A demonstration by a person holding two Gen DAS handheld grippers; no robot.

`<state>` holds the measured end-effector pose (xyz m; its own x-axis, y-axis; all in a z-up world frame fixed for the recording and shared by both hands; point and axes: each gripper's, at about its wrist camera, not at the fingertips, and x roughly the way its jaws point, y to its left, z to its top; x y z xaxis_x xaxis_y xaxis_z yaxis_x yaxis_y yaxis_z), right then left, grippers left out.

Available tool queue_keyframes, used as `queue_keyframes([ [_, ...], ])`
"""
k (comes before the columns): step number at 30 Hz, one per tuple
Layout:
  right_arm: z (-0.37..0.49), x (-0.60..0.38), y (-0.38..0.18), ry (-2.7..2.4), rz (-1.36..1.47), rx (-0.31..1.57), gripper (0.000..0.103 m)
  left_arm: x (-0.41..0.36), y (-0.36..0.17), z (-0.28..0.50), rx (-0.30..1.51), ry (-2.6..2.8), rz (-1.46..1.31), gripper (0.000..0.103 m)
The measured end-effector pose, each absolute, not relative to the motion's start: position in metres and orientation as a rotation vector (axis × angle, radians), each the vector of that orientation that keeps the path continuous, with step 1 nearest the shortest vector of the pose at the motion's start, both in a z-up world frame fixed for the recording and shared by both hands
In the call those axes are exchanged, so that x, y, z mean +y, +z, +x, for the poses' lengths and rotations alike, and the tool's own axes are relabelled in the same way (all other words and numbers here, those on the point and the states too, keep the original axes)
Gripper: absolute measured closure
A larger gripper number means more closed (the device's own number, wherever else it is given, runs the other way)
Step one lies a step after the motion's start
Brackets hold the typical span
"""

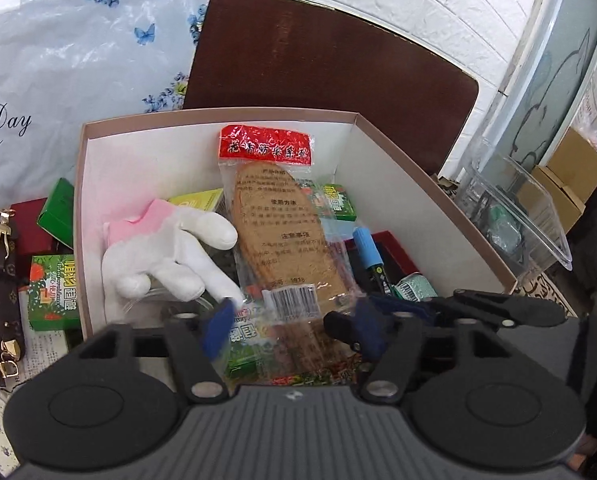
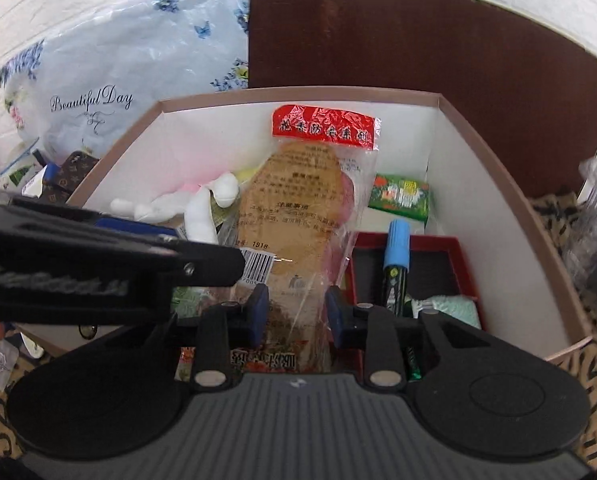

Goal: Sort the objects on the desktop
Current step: 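Carry the package into the cardboard box and open the left gripper, then move the left gripper back over the table to the blue tape roll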

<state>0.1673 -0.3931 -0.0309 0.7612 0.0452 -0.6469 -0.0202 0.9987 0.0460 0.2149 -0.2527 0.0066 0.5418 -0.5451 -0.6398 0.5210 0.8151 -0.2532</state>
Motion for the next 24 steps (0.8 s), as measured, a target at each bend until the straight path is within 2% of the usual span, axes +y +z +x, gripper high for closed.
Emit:
queue_keyframes([
  [2,0.164,-0.392,-0.030,0.037,0.043,0.683,0.058,-0.249,0.008,0.212,0.751,-0.656,-0.048,0.021],
  [4,0.160,-0.390,-0.027,0.039,0.053,0.665,0.032,-0.248,0.012,0.207,0.749,-0.668,-0.047,0.017],
  [6,0.155,-0.388,-0.023,0.031,0.062,0.642,0.020,-0.247,0.017,0.200,0.727,-0.655,-0.043,0.011],
  [11,0.141,-0.382,-0.007,0.016,0.046,0.597,0.016,-0.239,0.033,0.177,0.650,-0.617,-0.014,0.006],
  [15,0.125,-0.372,0.006,-0.017,0.033,0.573,0.009,-0.228,0.045,0.158,0.621,-0.587,-0.016,0.003],
  [24,0.083,-0.339,0.026,0.000,0.044,0.525,0.008,-0.197,0.062,0.110,0.583,-0.516,-0.022,0.003],
])
